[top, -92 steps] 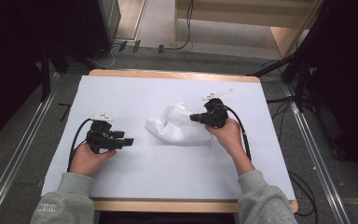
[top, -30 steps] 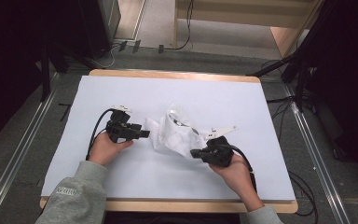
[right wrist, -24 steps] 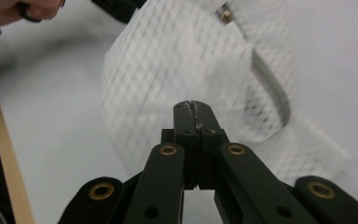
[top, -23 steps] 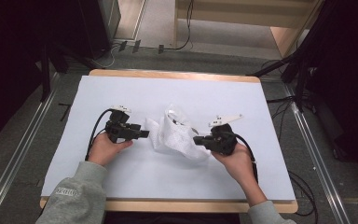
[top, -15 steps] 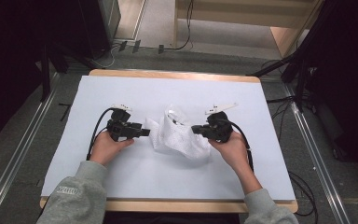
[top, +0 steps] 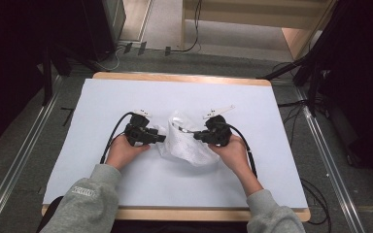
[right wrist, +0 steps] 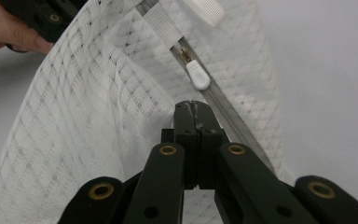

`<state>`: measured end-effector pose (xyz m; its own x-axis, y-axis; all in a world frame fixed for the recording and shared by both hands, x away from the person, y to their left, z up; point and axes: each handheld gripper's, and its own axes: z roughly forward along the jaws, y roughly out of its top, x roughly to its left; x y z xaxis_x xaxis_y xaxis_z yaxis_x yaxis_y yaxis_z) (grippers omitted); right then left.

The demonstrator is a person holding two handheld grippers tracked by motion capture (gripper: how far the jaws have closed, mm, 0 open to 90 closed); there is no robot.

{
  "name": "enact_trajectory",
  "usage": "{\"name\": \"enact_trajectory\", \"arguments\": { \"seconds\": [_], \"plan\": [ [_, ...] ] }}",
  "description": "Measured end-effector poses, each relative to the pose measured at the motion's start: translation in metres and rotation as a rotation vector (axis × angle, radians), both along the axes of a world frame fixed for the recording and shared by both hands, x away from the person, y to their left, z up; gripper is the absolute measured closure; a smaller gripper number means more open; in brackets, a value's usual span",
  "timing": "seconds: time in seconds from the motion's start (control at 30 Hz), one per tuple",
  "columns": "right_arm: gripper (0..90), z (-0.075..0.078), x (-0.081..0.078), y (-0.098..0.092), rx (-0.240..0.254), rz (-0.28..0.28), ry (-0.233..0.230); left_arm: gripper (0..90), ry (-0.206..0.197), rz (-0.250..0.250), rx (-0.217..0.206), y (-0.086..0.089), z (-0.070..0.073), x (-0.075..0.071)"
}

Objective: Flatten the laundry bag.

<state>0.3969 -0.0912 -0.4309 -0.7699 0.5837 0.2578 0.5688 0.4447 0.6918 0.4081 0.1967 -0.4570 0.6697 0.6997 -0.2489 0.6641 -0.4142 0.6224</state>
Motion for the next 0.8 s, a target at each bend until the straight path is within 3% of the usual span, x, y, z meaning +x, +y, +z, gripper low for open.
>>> {"name": "enact_trajectory", "arguments": {
  "seconds": [0.2, 0.3, 0.33, 0.47, 0.67, 0.8],
  "plan": [
    [90.0, -0.003, -0.005, 0.003, 0.022, 0.035, 0.018, 88.7, 0.026, -0.015, -0.001, -0.001, -0.002, 0.001],
    [90.0, -0.003, -0.008, 0.005, 0.036, 0.051, 0.031, 90.0, 0.059, -0.002, -0.029, 0.0, -0.003, 0.004],
    [90.0, -0.001, -0.012, 0.007, 0.049, 0.072, 0.034, 90.0, 0.069, 0.01, -0.058, 0.003, 0.0, 0.005],
    [90.0, 0.0, -0.023, 0.009, 0.052, 0.109, 0.028, 90.0, 0.062, 0.04, -0.123, 0.014, 0.009, 0.007],
    [90.0, 0.0, -0.037, 0.013, 0.059, 0.138, 0.027, 90.0, 0.052, 0.068, -0.159, 0.023, 0.016, 0.008],
    [90.0, -0.003, -0.048, 0.021, 0.06, 0.166, 0.032, 90.0, 0.044, 0.08, -0.157, 0.028, 0.019, 0.01]
  ]
}}
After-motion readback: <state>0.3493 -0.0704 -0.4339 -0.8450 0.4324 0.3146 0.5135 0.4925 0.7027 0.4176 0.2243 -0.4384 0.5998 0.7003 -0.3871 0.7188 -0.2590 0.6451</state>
